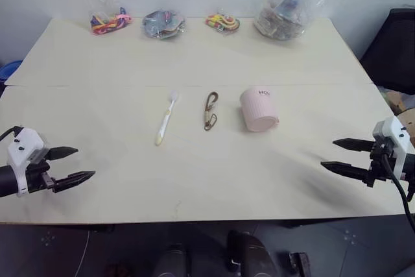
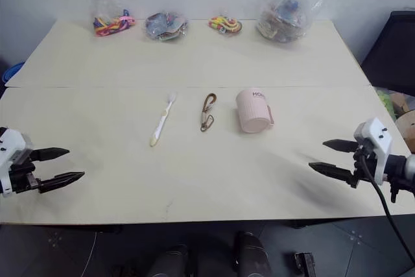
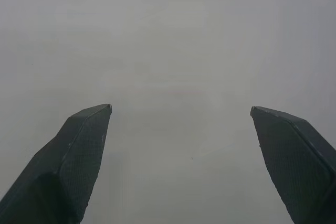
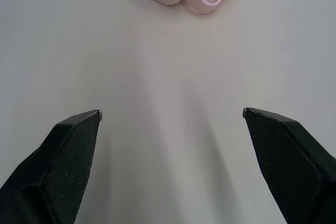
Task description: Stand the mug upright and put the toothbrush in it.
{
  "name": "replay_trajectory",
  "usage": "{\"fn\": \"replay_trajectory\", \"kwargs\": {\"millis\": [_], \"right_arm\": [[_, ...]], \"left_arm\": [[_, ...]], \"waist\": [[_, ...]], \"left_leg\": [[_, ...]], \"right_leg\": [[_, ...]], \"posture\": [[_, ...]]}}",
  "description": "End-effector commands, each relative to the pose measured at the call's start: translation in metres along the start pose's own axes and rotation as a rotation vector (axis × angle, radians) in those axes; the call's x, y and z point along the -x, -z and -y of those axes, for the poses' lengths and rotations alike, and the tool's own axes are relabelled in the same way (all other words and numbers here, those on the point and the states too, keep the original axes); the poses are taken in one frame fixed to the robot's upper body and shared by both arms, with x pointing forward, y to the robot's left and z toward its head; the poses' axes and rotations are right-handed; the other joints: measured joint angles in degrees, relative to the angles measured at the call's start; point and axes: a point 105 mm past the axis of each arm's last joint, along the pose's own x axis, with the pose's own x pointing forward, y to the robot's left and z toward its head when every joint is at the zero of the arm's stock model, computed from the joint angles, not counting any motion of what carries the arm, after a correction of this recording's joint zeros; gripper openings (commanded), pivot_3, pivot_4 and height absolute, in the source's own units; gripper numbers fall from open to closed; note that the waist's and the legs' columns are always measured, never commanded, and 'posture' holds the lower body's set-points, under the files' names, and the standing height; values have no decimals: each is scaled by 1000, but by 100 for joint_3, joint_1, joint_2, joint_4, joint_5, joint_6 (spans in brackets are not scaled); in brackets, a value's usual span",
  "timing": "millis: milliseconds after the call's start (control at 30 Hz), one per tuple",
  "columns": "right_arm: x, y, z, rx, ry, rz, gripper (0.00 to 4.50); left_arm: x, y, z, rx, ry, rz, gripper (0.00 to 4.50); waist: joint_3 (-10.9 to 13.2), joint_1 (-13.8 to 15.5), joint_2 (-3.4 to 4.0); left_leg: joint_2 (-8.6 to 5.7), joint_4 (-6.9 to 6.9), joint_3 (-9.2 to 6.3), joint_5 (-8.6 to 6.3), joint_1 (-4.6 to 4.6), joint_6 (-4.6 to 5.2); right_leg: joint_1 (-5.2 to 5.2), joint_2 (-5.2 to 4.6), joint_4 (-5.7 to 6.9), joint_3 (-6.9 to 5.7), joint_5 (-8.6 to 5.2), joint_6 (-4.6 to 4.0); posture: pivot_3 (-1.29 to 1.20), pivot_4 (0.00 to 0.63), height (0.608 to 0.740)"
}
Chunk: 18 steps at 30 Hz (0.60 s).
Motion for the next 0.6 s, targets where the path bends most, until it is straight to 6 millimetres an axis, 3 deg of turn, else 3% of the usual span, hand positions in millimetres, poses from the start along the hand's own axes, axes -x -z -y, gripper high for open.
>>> {"fn": "replay_trajectory", "kwargs": {"millis": [33,600], "right_arm": [[8,-14,1,48,23,25,4486],[1,-23,0,43,41,59,4486]], "left_arm": [[2,-7,1,-39,-6,10,4500],[-5,-24,-3,5,-45,65,4500]], "waist": [[0,-1,0],[0,2,0]], "left_leg": [[0,0,0,0,0,0],[-2,3,4,0,0,0]], "right_leg": [[0,0,0,0,0,0],[0,1,3,3,1,1]], "posture": [[0,150,740],[0,150,740]]}}
